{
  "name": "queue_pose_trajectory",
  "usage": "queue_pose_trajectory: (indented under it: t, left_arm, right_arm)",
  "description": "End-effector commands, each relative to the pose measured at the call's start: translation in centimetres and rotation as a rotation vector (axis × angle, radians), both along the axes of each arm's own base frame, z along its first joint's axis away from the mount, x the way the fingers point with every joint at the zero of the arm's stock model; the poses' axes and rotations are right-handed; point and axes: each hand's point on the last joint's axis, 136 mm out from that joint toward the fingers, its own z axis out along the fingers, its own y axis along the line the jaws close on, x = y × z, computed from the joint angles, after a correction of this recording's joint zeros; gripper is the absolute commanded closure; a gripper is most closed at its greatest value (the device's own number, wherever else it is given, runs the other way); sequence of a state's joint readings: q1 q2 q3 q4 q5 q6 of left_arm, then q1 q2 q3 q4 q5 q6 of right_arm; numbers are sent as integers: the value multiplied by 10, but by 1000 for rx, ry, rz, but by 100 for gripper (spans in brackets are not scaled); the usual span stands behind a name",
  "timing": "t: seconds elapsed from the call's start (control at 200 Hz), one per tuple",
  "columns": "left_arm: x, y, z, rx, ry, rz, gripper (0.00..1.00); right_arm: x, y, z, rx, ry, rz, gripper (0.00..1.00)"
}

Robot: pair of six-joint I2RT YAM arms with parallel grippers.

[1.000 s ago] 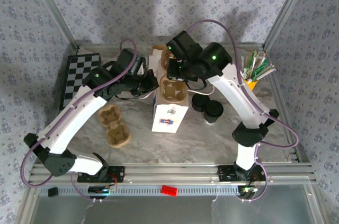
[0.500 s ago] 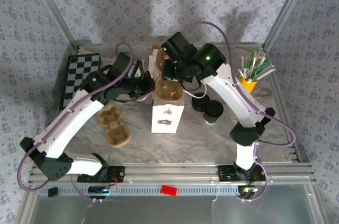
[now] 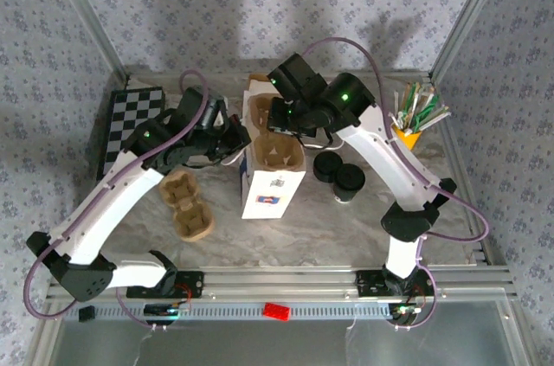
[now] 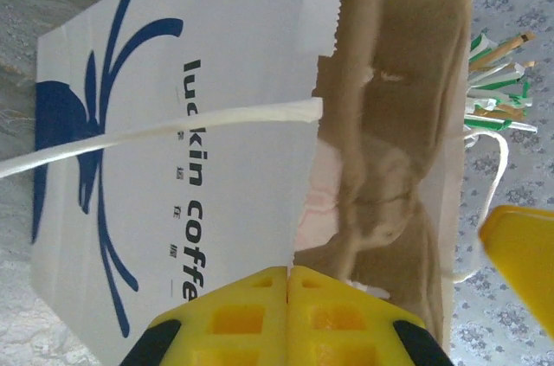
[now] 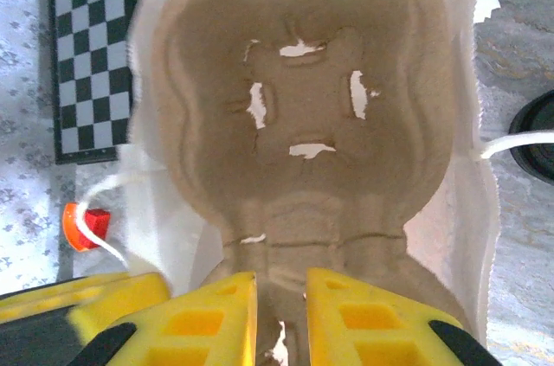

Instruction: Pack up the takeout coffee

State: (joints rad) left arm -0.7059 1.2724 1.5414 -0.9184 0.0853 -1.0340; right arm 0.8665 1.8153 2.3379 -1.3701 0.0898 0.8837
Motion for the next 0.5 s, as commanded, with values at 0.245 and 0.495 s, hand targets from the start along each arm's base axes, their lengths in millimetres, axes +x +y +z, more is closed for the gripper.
queue_pose_trajectory:
  t: [0.245,0.495]
  left_arm:
    - [1,7,1,-47,-18,27,100]
    - [-1,10,3,-48,-22,18,100]
  right_arm:
    - [-6,4,-1,-22,-9,14,77]
    - [-12,10,-12,-136,-1,129,64]
